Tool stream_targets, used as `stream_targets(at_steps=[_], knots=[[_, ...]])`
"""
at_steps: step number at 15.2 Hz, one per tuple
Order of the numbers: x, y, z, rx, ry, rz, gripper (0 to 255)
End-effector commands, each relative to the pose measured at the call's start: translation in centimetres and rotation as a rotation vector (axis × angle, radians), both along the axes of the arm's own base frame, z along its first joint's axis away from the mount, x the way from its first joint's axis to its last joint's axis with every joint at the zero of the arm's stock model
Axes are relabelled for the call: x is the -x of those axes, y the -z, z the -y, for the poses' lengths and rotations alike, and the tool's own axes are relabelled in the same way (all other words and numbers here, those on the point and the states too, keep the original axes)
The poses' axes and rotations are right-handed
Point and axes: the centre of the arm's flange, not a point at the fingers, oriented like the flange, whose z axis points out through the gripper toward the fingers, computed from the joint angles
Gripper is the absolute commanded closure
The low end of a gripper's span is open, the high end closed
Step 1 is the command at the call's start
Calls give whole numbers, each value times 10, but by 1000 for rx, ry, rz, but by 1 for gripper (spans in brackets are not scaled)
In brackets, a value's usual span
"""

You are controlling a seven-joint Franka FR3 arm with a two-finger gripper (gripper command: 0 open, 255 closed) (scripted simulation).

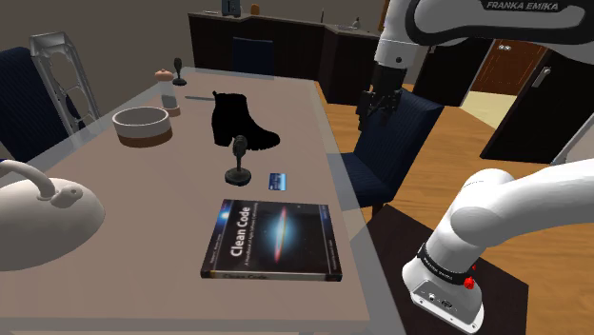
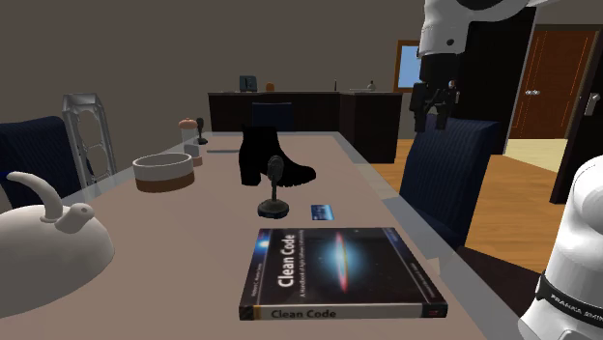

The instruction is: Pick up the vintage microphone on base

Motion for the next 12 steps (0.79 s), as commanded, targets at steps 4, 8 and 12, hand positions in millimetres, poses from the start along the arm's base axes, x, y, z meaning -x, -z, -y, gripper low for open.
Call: stream_targets(at_steps=[4, 8, 12], knots=[[-30, 8, -22, -29, -7, -10, 0], [-70, 17, -52, -68, -17, -24, 0], [-110, 26, -82, -106, -27, -37, 0]])
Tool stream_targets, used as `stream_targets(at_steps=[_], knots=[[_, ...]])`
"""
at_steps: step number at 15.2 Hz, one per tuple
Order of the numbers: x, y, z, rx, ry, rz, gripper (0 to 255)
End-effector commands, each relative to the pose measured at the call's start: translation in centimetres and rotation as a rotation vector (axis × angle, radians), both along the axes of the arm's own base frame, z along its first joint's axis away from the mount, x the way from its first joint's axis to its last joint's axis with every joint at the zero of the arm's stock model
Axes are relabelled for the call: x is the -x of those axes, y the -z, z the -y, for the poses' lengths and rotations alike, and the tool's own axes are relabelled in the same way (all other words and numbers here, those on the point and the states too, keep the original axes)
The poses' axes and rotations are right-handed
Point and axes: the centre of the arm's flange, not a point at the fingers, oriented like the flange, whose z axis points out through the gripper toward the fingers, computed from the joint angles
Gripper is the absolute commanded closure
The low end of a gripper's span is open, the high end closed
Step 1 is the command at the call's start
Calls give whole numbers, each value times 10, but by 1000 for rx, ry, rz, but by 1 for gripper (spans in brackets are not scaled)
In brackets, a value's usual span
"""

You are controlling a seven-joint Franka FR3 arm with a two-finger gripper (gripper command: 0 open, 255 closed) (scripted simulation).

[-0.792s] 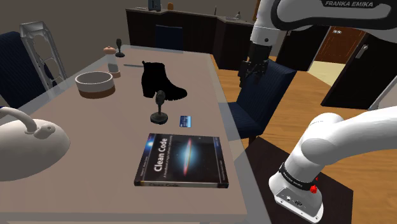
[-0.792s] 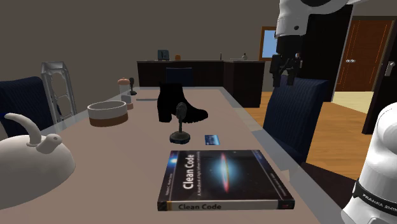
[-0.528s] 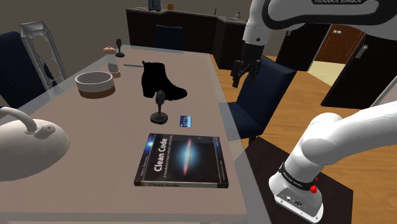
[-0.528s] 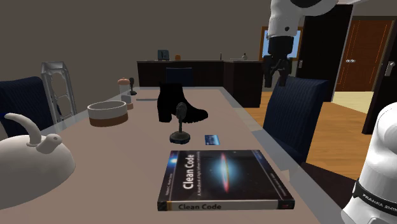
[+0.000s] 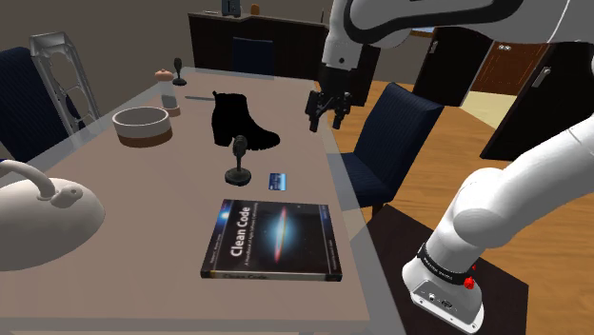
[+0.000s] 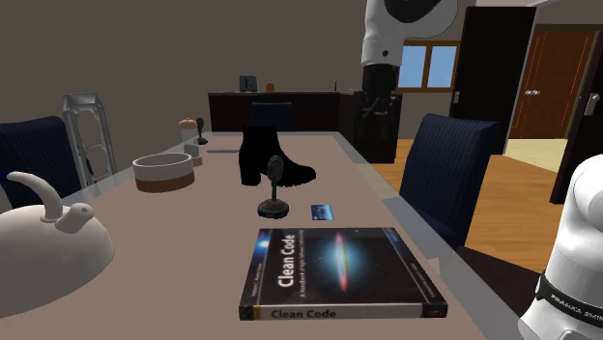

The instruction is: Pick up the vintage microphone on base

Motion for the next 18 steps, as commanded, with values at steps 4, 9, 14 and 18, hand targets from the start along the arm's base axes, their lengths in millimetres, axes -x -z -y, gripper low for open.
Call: stream_targets(at_steps=[4, 9, 14, 18], knots=[[-47, 13, -41, -49, -12, -17, 0], [-96, 22, -82, -98, -24, -34, 0], [-143, 30, -123, -146, -37, -50, 0], [-169, 40, -146, -172, -43, -60, 0]])
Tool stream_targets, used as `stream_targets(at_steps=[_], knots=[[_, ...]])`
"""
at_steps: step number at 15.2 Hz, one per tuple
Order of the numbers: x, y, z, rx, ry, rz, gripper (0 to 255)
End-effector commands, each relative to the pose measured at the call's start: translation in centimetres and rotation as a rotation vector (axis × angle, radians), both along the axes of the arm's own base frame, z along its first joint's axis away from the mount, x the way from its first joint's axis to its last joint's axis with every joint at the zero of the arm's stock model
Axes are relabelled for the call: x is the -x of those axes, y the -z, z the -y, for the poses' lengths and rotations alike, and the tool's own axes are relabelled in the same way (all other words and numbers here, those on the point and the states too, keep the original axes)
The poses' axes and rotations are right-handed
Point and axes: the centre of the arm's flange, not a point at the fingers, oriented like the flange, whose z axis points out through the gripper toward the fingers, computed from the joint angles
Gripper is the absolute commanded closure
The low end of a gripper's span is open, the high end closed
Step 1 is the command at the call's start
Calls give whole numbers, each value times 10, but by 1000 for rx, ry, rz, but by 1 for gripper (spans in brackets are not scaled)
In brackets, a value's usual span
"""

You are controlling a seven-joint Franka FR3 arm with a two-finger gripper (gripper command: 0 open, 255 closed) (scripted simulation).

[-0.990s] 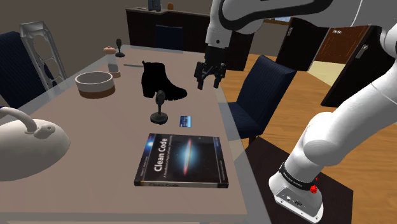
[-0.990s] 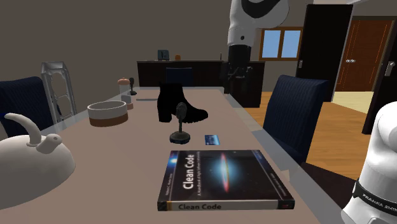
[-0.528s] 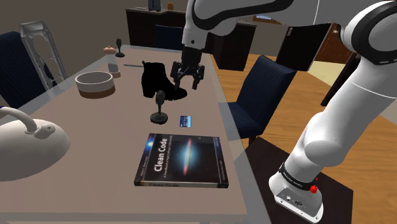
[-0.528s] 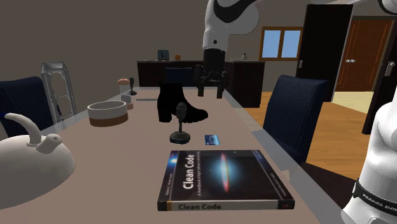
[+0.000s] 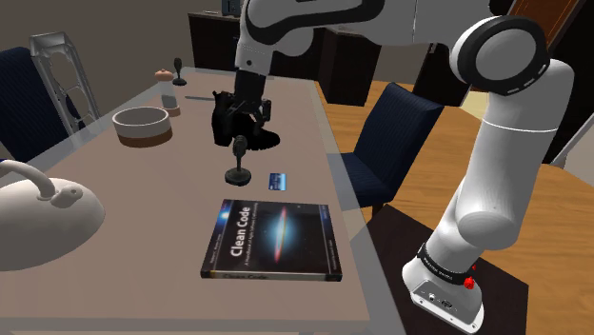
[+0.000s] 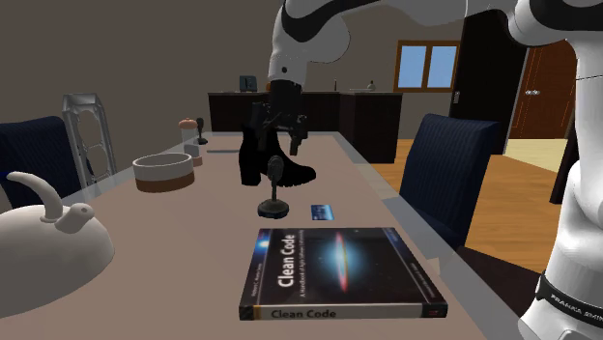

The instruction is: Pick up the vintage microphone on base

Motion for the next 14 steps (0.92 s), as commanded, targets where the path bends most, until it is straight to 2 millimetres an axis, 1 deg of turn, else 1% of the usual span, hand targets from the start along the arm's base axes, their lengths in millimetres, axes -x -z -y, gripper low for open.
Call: stream_targets(at_steps=[1, 6, 8, 9, 14], knots=[[-4, 7, -5, -5, -1, -1, 0], [-4, 34, -5, -5, -1, -1, 0], [-4, 37, -5, -5, -1, -1, 0], [-4, 36, -4, -5, -1, -1, 255], [-4, 36, -4, -5, -1, -1, 255]])
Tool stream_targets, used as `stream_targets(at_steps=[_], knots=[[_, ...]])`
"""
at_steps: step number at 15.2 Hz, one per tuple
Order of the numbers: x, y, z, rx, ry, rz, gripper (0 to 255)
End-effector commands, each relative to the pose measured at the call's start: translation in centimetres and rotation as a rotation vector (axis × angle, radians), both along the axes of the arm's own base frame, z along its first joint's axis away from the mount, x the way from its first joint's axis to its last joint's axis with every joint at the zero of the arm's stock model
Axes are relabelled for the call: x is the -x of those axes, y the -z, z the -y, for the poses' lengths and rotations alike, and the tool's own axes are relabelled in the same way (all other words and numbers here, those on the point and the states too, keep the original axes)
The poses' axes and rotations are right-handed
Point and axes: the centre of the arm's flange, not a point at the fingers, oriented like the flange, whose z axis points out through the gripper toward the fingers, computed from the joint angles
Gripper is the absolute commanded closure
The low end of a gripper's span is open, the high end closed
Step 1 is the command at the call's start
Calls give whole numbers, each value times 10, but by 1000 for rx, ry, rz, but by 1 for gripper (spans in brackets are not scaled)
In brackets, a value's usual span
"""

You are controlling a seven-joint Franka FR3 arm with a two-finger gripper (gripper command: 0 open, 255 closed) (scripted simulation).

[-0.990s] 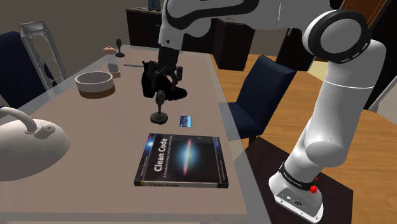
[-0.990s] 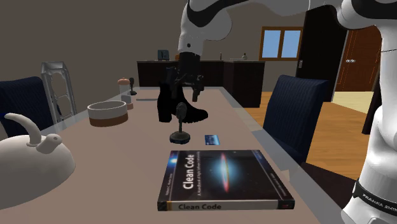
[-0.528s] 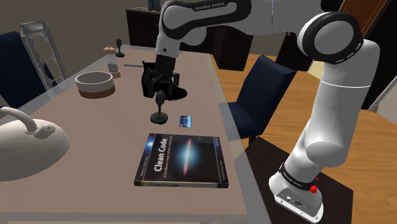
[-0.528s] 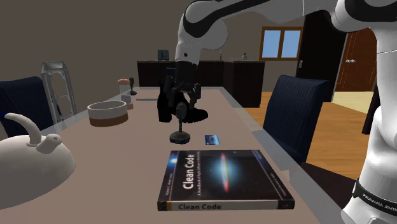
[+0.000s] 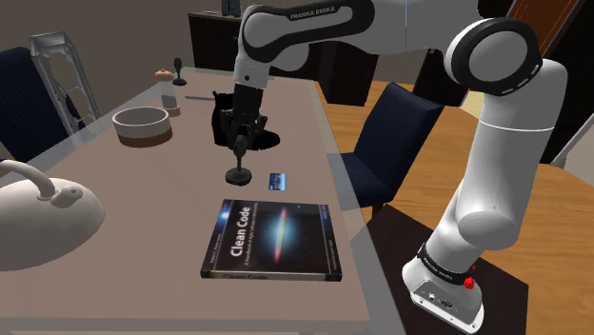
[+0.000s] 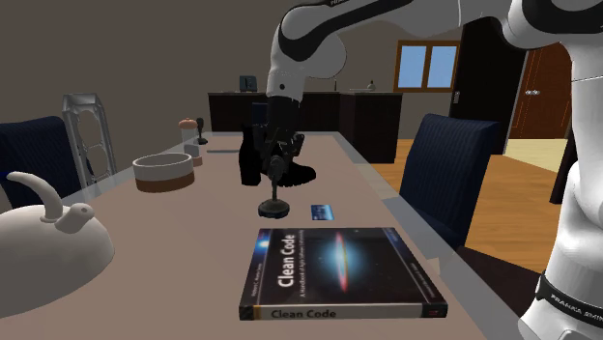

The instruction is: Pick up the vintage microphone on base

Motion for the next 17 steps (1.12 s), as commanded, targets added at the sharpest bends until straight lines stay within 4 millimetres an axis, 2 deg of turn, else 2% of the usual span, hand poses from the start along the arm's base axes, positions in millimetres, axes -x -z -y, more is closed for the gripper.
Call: stream_targets(at_steps=[1, 4, 17], knots=[[0, 1, -1, -1, -1, -1, 255], [1, 1, -2, 0, -1, -1, 255], [1, -67, -2, 0, -1, -1, 255]])
